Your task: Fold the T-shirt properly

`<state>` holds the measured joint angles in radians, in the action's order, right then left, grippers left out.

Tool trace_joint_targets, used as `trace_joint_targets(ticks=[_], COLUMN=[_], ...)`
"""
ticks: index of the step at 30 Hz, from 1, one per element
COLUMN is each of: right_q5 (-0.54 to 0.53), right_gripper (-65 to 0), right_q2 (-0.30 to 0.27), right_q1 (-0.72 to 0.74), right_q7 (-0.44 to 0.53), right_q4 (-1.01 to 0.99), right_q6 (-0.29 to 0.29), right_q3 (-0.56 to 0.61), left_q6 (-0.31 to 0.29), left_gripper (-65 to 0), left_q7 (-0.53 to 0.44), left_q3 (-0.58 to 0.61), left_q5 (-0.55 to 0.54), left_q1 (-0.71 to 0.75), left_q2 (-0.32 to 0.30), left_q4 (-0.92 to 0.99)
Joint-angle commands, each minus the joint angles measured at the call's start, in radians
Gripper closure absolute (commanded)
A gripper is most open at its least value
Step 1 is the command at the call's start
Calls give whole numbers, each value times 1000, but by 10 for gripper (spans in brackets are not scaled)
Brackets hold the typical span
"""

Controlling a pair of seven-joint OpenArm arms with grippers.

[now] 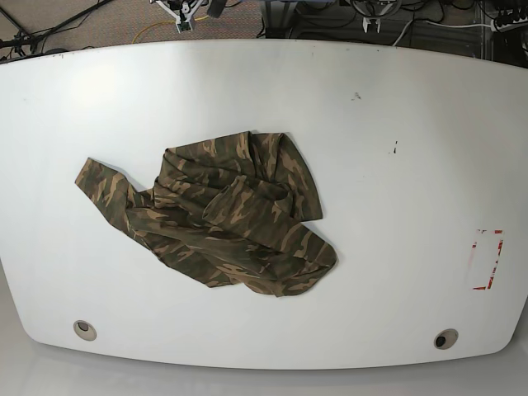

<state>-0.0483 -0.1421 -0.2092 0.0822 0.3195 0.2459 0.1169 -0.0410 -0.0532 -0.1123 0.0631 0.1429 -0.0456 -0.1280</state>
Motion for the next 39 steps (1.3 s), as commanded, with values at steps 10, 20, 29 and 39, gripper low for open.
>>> trace_joint_targets(ticks=[10, 20, 29, 39], right_q5=[3, 3, -3, -9], right_gripper=[-165, -160, -159, -159], right_q2=[-1, -4, -4, -7], right_q1=[47, 30, -114, -333], right_q7=[3, 4, -2, -42], right_q4=[0, 7, 215, 508], right_q6=[3, 3, 3, 3], right_q3=[2, 0, -4, -59], left_q6=[-7, -7, -6, -7], left_gripper=[-376, -376, -376, -374], left_q7=[-3, -38, -219, -218], left_q3=[3, 0, 4, 4], left_q5=[-1, -3, 2, -1], left_q1=[7, 16, 114, 278], left_q2=[0, 0, 0, -6], left_q4=[-8, -8, -9, -296])
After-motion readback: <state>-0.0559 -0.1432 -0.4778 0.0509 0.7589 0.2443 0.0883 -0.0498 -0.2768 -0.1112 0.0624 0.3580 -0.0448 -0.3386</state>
